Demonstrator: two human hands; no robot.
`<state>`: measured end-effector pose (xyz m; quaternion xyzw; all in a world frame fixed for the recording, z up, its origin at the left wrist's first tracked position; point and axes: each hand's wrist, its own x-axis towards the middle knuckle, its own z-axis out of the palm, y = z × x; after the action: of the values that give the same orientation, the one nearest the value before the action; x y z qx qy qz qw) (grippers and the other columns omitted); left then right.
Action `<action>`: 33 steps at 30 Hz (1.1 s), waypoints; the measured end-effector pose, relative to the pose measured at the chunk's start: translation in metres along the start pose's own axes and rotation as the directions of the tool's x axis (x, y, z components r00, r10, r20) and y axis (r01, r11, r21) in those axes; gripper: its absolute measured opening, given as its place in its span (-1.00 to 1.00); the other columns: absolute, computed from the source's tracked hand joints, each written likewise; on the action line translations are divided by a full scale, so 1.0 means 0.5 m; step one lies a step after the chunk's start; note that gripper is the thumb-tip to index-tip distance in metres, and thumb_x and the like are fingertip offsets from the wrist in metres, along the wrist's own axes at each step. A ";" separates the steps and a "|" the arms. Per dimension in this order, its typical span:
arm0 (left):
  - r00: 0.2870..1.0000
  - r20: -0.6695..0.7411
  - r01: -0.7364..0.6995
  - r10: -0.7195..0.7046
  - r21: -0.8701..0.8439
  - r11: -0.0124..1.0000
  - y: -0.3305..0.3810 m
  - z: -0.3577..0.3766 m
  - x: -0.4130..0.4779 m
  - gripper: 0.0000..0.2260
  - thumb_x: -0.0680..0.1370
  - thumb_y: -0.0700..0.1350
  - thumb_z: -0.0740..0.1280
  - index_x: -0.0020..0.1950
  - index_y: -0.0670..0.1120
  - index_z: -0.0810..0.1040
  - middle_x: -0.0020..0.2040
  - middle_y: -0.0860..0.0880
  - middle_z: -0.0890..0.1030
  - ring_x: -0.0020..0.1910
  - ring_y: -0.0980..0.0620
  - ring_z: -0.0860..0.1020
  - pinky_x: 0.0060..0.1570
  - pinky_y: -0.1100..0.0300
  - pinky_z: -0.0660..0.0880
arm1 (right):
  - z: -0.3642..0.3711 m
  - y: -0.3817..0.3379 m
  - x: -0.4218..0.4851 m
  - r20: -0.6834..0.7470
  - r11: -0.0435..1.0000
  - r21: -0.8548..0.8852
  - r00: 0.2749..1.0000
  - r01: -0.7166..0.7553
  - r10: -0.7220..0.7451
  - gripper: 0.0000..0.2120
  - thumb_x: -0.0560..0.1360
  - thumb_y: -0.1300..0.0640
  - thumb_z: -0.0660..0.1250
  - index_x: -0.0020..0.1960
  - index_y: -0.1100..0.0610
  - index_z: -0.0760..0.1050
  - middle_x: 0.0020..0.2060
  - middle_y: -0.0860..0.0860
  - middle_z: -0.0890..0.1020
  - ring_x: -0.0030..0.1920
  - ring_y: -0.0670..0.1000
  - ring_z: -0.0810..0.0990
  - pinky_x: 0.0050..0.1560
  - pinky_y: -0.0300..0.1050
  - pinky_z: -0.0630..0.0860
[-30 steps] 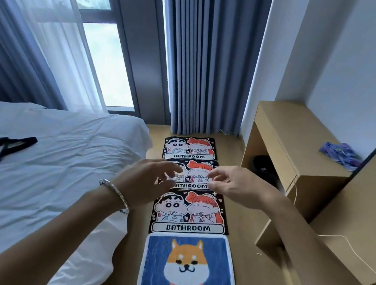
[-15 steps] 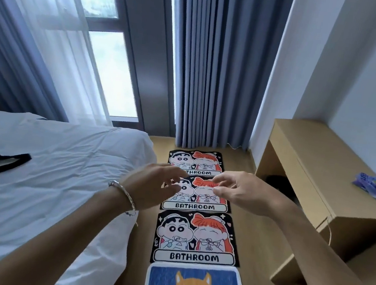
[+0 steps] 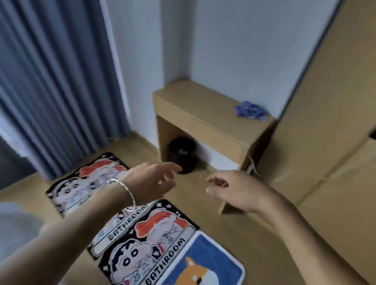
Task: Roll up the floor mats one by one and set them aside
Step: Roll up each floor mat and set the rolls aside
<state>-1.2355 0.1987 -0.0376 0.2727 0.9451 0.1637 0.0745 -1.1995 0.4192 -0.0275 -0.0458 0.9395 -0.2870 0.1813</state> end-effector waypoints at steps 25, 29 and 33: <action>0.840 0.457 -0.308 0.292 -0.042 0.950 0.004 0.579 -0.195 -0.67 0.57 -0.01 0.22 0.35 0.14 0.38 0.13 0.15 0.57 0.02 0.17 0.56 0.07 0.13 0.53 | 0.615 0.305 -0.298 0.060 0.802 0.249 0.835 -0.543 0.546 -0.66 0.58 0.00 0.20 0.30 0.07 0.46 0.24 -0.02 0.55 0.17 -0.01 0.53 0.16 -0.13 0.45; 0.874 0.360 -0.351 0.326 0.002 0.937 -0.071 0.699 -0.242 -0.66 0.57 -0.02 0.23 0.36 0.12 0.38 0.15 0.10 0.57 0.01 0.12 0.57 0.04 0.12 0.55 | 0.772 0.326 -0.293 -0.085 0.803 0.228 0.810 -0.551 0.580 -0.67 0.56 0.02 0.22 0.30 0.04 0.48 0.22 0.00 0.56 0.15 0.01 0.55 0.16 -0.11 0.46; 0.895 0.261 -0.373 0.362 -0.008 0.928 -0.147 0.768 -0.377 -0.66 0.56 -0.02 0.24 0.35 0.11 0.39 0.14 0.10 0.56 0.02 0.08 0.56 0.05 0.16 0.50 | 0.910 0.264 -0.319 -0.281 0.855 0.229 0.809 -0.465 0.516 -0.66 0.56 0.03 0.22 0.32 0.02 0.46 0.21 -0.05 0.56 0.18 -0.02 0.52 0.11 -0.19 0.40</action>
<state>-1.0250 0.1417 -0.4126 0.4667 0.8620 0.1179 0.1587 -0.8818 0.3213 -0.4009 0.2615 0.9119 -0.3031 0.0910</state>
